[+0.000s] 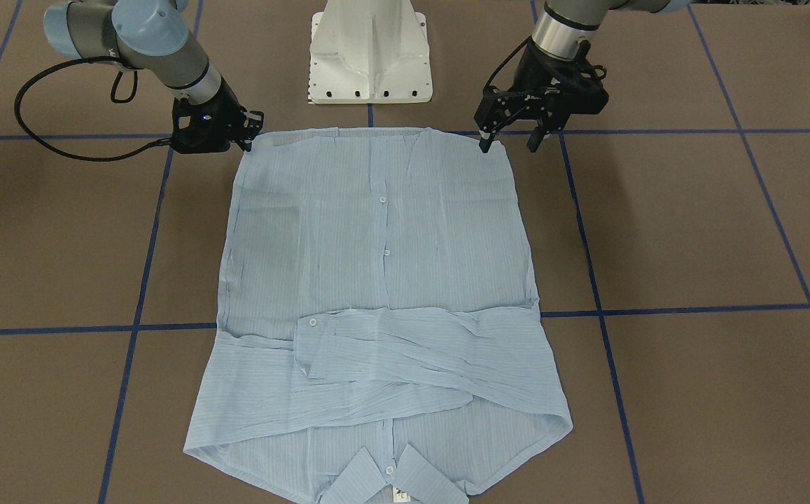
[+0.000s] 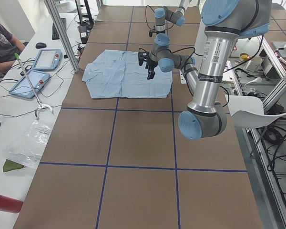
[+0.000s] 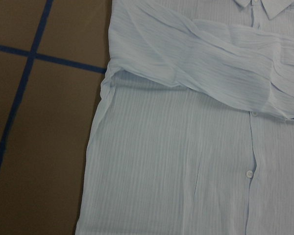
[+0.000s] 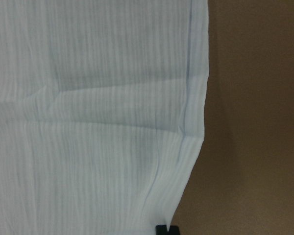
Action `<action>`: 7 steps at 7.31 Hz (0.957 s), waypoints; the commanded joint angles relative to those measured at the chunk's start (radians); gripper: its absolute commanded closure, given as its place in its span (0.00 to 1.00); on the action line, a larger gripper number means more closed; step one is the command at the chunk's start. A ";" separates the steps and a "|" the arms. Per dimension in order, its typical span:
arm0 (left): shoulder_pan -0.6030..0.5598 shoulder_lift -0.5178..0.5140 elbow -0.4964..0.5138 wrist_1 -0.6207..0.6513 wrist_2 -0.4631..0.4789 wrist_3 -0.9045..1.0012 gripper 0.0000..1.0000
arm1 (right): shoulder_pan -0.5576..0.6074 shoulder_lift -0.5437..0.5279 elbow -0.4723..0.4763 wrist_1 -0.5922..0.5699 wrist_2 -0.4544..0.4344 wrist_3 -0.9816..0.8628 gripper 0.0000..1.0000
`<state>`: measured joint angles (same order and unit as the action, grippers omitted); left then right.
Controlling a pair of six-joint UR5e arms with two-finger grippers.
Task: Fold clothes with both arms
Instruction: 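Move the left gripper down to the other hem corner nearest the robot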
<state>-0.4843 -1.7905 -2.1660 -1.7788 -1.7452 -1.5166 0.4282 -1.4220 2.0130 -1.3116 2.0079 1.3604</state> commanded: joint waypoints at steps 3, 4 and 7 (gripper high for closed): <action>0.255 0.167 0.029 -0.157 0.185 -0.186 0.06 | 0.006 -0.006 0.053 0.000 -0.063 0.061 1.00; 0.260 0.160 0.063 -0.130 0.188 -0.185 0.10 | 0.006 -0.003 0.053 0.000 -0.063 0.062 1.00; 0.263 0.157 0.072 -0.071 0.190 -0.171 0.17 | 0.004 -0.002 0.052 0.000 -0.060 0.060 1.00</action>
<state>-0.2238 -1.6330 -2.0981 -1.8648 -1.5577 -1.6903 0.4332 -1.4241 2.0652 -1.3115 1.9470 1.4212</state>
